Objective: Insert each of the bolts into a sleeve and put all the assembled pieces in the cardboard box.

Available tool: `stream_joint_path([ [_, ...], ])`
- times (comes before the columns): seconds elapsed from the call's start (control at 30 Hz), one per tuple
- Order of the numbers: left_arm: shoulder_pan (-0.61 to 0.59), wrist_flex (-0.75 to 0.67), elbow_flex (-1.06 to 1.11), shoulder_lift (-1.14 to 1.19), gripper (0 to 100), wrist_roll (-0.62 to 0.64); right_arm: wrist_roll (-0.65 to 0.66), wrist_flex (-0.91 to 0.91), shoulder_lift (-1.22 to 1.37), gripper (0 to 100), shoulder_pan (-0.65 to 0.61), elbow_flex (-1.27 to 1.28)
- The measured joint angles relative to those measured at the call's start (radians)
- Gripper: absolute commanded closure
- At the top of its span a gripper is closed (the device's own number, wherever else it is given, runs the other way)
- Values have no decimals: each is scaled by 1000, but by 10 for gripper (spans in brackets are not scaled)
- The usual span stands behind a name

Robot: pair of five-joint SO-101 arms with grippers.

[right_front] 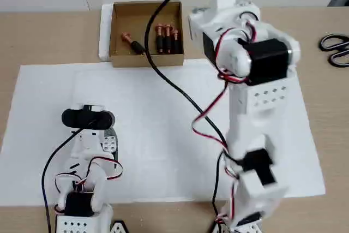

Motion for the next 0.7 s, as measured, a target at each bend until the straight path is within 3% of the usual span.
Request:
stream_joint_path([
  [0.33, 0, 0, 0, 0, 994, 0, -20, -64, -419, 995, 0, 724],
  [0.7, 0, 0, 0, 0, 994, 0, -129, -474, -901, 995, 0, 1484],
])
